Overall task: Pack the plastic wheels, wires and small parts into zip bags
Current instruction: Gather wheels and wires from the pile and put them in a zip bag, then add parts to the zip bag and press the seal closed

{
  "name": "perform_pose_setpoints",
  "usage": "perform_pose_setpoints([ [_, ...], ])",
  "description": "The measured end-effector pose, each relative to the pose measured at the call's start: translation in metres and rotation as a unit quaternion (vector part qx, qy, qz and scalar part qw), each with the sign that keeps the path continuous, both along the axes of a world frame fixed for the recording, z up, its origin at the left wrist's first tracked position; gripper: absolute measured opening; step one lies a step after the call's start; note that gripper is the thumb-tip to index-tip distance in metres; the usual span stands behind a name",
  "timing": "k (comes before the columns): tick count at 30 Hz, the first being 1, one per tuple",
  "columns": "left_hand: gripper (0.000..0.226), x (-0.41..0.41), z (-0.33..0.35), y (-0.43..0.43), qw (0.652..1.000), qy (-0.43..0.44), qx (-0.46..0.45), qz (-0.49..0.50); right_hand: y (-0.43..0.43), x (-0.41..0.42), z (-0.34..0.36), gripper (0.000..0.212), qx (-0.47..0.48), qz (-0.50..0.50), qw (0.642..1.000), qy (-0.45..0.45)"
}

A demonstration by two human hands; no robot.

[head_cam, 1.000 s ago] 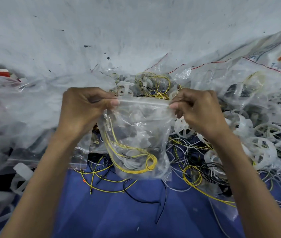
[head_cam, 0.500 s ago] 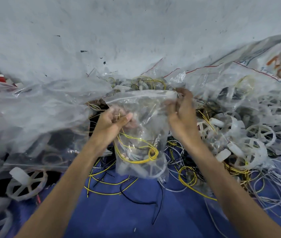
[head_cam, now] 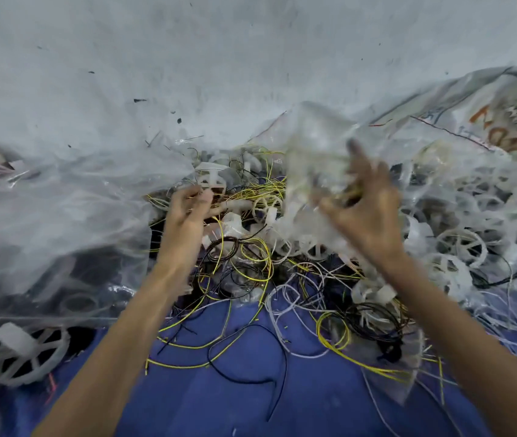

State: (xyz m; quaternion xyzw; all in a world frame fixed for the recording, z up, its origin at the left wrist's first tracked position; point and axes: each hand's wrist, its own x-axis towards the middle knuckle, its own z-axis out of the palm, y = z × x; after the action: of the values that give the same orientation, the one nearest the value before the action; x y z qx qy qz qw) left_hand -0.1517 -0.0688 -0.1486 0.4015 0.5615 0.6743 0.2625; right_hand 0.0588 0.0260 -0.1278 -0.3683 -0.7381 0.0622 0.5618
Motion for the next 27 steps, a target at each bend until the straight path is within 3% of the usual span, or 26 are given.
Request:
perform_pose_setpoints([
  [2, 0.028, -0.025, -0.008, -0.010, 0.975, 0.189, -0.051, 0.109, 0.049, 0.030, 0.021, 0.079, -0.051, -0.085, 0.995, 0.024],
  [4, 0.031, -0.055, -0.015, -0.020, 0.898, 0.370, -0.103, 0.216, 0.100, 0.065, 0.023, 0.083, -0.199, -0.135, 0.969, 0.049],
  [6, 0.040, -0.083, -0.025, -0.028, 0.811, 0.468, -0.183, 0.300, 0.127, 0.090, 0.006, 0.087, -0.320, -0.211, 0.922, -0.063],
  [7, 0.049, -0.094, -0.031, -0.032, 0.786, 0.476, -0.239, 0.314, 0.133, 0.092, -0.001, 0.089, -0.308, -0.252, 0.910, -0.111],
  [9, 0.059, -0.108, -0.042, -0.040, 0.764, 0.454, -0.347, 0.299, 0.131, 0.083, -0.012, 0.083, -0.172, -0.341, 0.909, -0.167],
  [11, 0.064, -0.117, -0.054, -0.045, 0.747, 0.438, -0.410, 0.286, 0.127, 0.068, -0.012, 0.067, -0.027, -0.335, 0.908, -0.248],
  [14, 0.051, -0.126, -0.057, -0.047, 0.743, 0.456, -0.397, 0.286, 0.132, 0.065, -0.023, 0.045, -0.027, -0.241, 0.906, -0.347],
  [21, 0.014, -0.136, -0.054, -0.054, 0.776, 0.467, -0.270, 0.327, 0.133, 0.035, -0.016, 0.050, -0.134, -0.290, 0.869, -0.378],
  [22, 0.016, -0.136, -0.054, -0.055, 0.783, 0.464, -0.251, 0.330, 0.126, 0.026, -0.010, 0.049, -0.133, -0.282, 0.877, -0.366],
  [24, 0.018, -0.133, -0.054, -0.058, 0.788, 0.471, -0.206, 0.337, 0.105, 0.007, -0.003, 0.040, -0.046, -0.214, 0.927, -0.303],
  [26, 0.024, -0.124, -0.053, -0.061, 0.788, 0.490, -0.151, 0.341, 0.074, -0.010, -0.002, 0.026, 0.015, -0.085, 0.975, -0.203],
  [27, 0.027, -0.118, -0.051, -0.062, 0.789, 0.501, -0.121, 0.334, 0.057, -0.018, -0.003, 0.022, -0.033, 0.013, 0.988, -0.150],
])
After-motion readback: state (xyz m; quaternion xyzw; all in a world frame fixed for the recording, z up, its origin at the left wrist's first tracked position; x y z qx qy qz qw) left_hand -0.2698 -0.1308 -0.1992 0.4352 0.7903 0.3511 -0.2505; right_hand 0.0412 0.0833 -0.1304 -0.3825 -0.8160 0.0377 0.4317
